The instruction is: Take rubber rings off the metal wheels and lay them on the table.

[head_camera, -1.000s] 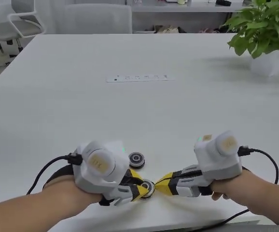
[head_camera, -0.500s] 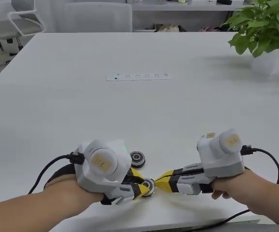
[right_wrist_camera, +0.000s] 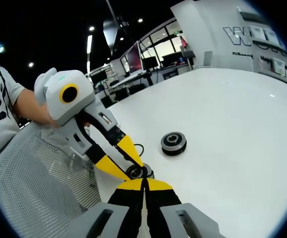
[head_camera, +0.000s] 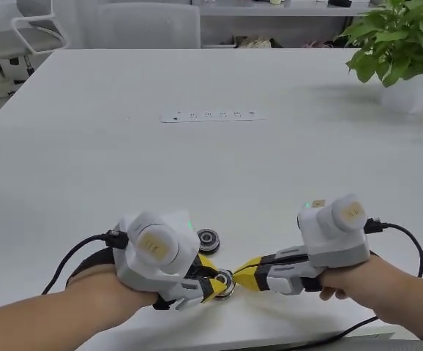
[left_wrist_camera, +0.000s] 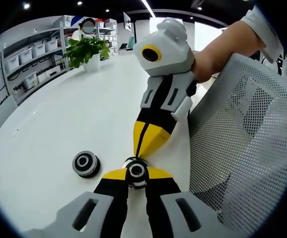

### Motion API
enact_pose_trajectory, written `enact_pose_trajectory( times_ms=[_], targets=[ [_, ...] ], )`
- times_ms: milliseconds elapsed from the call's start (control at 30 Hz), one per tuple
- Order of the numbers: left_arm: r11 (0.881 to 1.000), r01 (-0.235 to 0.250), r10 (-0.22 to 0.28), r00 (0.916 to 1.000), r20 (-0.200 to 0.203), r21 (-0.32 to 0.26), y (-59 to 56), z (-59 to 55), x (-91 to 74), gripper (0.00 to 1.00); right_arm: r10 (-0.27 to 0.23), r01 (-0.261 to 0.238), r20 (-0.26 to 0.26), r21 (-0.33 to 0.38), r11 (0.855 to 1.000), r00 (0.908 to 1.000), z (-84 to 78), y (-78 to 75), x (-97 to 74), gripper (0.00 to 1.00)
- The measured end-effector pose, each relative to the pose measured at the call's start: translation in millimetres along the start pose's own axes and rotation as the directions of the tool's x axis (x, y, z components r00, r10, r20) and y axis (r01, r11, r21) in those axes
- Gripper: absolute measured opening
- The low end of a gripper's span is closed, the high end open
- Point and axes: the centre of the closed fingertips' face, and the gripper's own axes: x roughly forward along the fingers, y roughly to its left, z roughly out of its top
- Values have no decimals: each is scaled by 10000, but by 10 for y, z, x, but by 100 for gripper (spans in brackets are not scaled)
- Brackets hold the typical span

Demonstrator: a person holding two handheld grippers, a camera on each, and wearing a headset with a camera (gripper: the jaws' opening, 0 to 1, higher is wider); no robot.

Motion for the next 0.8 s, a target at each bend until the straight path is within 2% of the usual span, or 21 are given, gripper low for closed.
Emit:
enact_pose_trajectory(
  times_ms=[267, 533, 633, 800],
  targets=[
    [10000, -13, 13, 10000, 4, -18, 2, -1, -1, 8, 292, -295, -86, -365, 9989, 9995, 25, 87, 47, 0],
    [10000, -23, 23, 10000, 19, -59, 2, -2, -3, 8, 455, -454, 12, -394, 9982, 9990, 42, 118, 55, 0],
    [10000, -29, 29, 10000, 31, -86, 2, 0, -1, 8, 707, -701, 105, -471, 9964, 9974, 71, 175, 64, 0],
    [9997, 0, 1, 10000, 45, -257, 4, -3, 4, 8, 583, -576, 87, -631, 9963, 9983, 66, 163, 70, 0]
  ],
)
